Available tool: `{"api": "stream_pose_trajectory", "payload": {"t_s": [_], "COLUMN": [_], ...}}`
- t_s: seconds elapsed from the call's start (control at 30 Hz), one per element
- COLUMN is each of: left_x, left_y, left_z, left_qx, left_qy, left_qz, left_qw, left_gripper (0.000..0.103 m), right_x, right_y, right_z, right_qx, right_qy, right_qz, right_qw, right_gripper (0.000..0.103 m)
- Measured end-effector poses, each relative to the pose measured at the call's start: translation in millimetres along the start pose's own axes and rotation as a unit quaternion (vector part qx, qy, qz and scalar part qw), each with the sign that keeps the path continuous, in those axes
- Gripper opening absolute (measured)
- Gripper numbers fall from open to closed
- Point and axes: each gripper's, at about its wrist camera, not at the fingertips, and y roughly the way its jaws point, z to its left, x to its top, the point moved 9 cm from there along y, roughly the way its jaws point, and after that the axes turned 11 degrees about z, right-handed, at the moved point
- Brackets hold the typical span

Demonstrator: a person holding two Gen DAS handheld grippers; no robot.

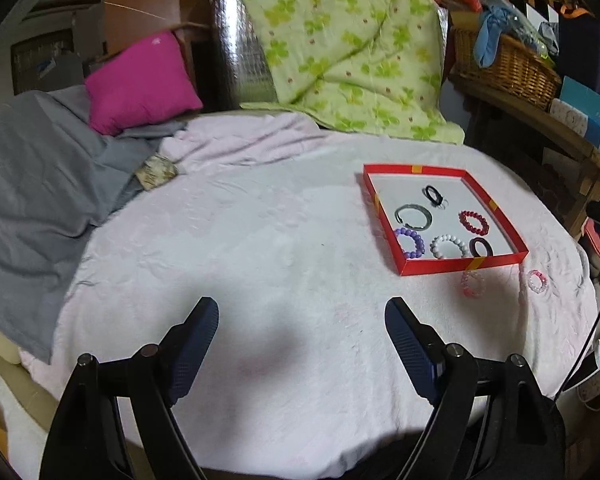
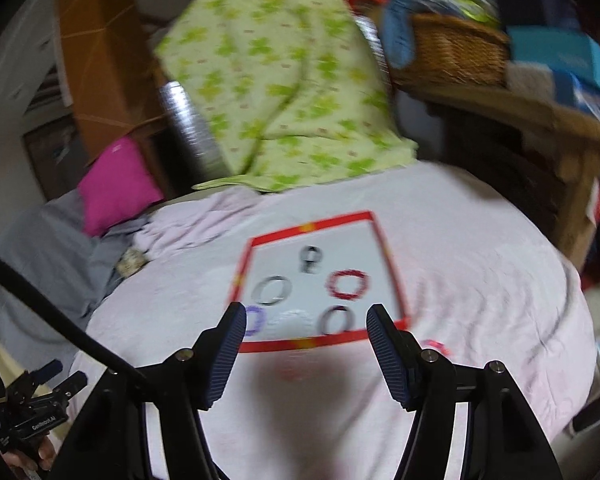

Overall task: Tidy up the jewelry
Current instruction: 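Move the left gripper to the pink bead bracelet while the right reaches the pink-white bracelet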

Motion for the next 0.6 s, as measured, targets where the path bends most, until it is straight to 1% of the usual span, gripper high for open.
{"api": "stream_pose_trajectory", "payload": {"t_s": [0.13, 0.23, 0.3, 0.47, 0.57, 0.6], "left_x": [3.0, 3.8, 4.4, 7.8, 6.3, 4.6], "left_y": [33.7, 57.1, 65.7, 80.4, 89.0, 92.4], "left_z": [-21.1, -38.7, -51.8, -87.6, -101.5, -105.7], "left_qx": [-0.007, -0.017, -0.024, -0.049, -0.060, -0.064], "left_qy": [0.020, 0.028, 0.036, 0.071, 0.083, 0.086], "left_qz": [0.022, 0.049, 0.056, 0.061, 0.067, 0.071], "left_qw": [0.9995, 0.9983, 0.9975, 0.9944, 0.9925, 0.9917], "left_gripper": [0.086, 0.086, 0.086, 0.086, 0.086, 0.086], "right_x": [-6.4, -14.3, -20.3, -37.7, -45.4, -47.7], "right_y": [16.7, 29.7, 39.2, 59.1, 68.4, 71.8], "right_z": [-58.0, -92.6, -109.6, -144.0, -152.7, -155.2], "right_qx": [-0.005, -0.015, -0.019, -0.023, -0.025, -0.026], "right_qy": [0.043, 0.060, 0.067, 0.081, 0.080, 0.079], "right_qz": [0.011, 0.021, 0.030, 0.052, 0.063, 0.067], "right_qw": [0.999, 0.998, 0.997, 0.995, 0.994, 0.994], "right_gripper": [0.066, 0.066, 0.066, 0.057, 0.049, 0.048]}}
